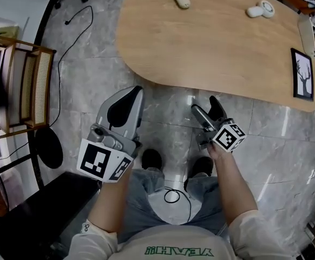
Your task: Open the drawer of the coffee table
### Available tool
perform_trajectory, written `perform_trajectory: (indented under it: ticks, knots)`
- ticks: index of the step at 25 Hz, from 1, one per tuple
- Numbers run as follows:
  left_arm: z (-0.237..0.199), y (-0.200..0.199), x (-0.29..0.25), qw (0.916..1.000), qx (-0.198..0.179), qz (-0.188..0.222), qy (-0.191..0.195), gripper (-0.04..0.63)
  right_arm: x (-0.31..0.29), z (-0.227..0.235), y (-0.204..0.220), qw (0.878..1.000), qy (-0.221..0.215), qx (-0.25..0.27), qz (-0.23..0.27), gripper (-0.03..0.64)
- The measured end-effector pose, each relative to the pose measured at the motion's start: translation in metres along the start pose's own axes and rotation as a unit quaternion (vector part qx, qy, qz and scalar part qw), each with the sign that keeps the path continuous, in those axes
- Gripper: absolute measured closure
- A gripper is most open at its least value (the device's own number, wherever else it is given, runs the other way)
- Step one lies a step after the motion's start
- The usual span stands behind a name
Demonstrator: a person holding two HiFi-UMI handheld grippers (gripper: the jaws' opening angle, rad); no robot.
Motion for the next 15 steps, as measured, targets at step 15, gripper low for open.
perform_trajectory:
  ticks: [15]
  knots:
    - [-0.010, -0.009, 0.009, 0.9987, -0.042, 0.026, 0.012, 0.597, -0.067, 0.051, -0.010, 0.963, -0.157, -0.189, 0.112, 0.106]
Point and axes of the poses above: the fingertips, and each gripper's own axes: x backward along the fingers, z to its right, y out of its underside, the point moved 7 cm from there along x, backward along the fingers, and after that the axes turned 13 degrees about y, right-handed, at the moved point
